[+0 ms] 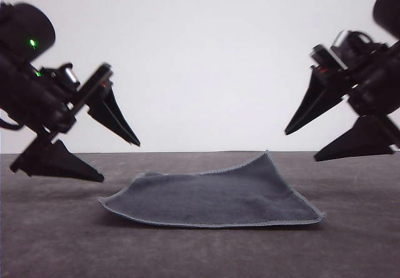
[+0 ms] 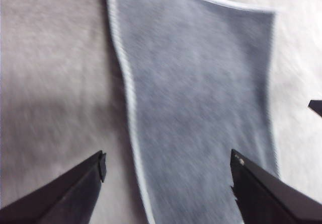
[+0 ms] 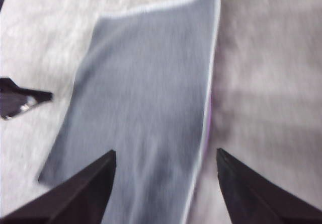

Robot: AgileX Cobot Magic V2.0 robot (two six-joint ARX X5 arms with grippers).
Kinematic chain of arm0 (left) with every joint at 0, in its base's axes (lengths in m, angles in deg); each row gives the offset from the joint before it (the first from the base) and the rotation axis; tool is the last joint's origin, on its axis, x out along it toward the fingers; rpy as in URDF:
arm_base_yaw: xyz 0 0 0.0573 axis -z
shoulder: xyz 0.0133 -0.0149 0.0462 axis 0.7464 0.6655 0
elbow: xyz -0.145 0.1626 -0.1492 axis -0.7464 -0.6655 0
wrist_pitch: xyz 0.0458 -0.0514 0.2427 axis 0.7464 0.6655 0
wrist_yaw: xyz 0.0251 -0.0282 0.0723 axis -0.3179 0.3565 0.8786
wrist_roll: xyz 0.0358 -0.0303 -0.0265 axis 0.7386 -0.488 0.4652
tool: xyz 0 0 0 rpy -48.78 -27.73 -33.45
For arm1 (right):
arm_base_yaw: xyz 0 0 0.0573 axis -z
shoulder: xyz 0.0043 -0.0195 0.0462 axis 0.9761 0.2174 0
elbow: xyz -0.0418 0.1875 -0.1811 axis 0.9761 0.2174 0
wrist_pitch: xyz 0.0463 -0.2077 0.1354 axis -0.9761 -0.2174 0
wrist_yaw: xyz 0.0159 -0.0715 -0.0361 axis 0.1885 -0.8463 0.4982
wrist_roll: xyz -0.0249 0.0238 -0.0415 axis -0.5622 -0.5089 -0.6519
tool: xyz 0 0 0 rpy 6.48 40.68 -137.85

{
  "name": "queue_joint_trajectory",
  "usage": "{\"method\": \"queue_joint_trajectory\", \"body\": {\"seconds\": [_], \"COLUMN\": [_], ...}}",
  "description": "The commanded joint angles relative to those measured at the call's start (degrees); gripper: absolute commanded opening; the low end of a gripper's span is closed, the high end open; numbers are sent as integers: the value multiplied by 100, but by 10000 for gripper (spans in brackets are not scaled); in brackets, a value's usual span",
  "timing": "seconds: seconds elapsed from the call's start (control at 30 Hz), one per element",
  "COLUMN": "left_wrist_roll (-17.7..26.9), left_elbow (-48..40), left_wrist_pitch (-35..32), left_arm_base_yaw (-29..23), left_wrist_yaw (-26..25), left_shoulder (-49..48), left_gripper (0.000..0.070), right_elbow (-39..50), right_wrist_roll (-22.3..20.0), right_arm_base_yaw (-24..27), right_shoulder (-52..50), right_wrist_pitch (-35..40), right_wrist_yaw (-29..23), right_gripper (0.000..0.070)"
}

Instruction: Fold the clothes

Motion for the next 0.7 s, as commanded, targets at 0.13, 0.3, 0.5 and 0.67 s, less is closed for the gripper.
{"method": "queue_joint_trajectory", "body": {"seconds": [0.13, 0.3, 0.5, 0.67], "left_wrist_roll": [-147, -291, -333, -335], "left_elbow": [584, 1230, 1970, 2425], "left_wrist_pitch": [-194, -148, 135, 223], "left_arm_base_yaw": [22, 56, 59, 59], "left_wrist_yaw": [-81, -307, -308, -308], "left_shoulder": [712, 1297, 1899, 2179], "left_gripper": [487, 487, 487, 487], "right_elbow": [-564, -925, -1300, -1540], "right_wrist_roll": [51, 59, 61, 61], "right_arm_base_yaw": [-13, -12, 22, 84], "right_shoulder": [742, 1141, 1516, 1787], "right_wrist_pitch": [141, 284, 352, 362], "right_wrist_yaw": [96, 96, 86, 86], "right_gripper": [403, 403, 402, 402]}}
